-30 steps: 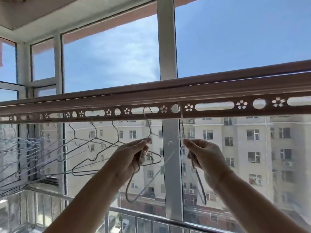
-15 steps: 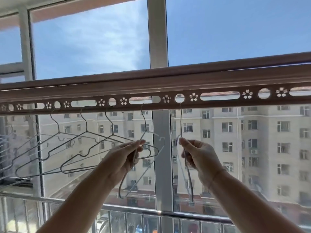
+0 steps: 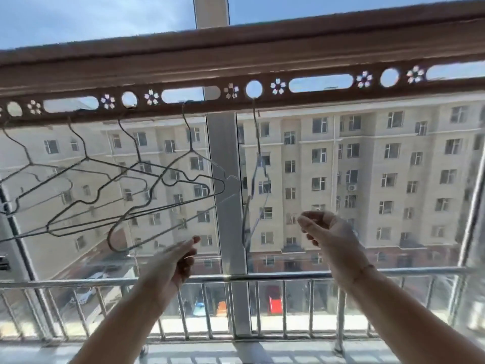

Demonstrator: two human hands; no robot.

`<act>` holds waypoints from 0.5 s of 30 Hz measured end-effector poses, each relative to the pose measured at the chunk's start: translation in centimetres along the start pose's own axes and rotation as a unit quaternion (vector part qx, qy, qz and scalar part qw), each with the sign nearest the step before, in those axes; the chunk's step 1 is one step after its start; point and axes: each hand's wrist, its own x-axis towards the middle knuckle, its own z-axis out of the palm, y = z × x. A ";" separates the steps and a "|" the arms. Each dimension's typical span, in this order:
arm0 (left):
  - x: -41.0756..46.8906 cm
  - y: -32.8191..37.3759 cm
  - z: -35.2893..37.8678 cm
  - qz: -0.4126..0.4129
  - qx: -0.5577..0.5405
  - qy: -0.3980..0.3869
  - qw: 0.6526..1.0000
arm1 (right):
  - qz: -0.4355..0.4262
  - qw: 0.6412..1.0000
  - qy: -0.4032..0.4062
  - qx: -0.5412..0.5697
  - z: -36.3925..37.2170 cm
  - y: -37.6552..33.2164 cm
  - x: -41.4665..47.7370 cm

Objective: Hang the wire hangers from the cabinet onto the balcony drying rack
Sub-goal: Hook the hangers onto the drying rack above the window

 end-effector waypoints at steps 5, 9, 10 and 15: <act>0.0 -5.2 6.9 -0.014 0.096 -0.107 0.989 | -0.018 0.993 0.016 -0.118 -6.3 2.2 -2.1; -1.0 -9.1 13.7 0.012 0.182 -0.216 0.959 | -0.007 0.973 0.027 -0.231 -13.0 3.4 -4.3; -1.5 -10.0 15.5 0.018 0.192 -0.243 0.951 | 0.005 0.968 0.027 -0.249 -14.9 3.6 -5.1; -4.4 -15.5 24.8 0.032 0.216 -0.315 0.923 | 0.067 0.947 0.074 -0.305 -24.6 4.5 -8.9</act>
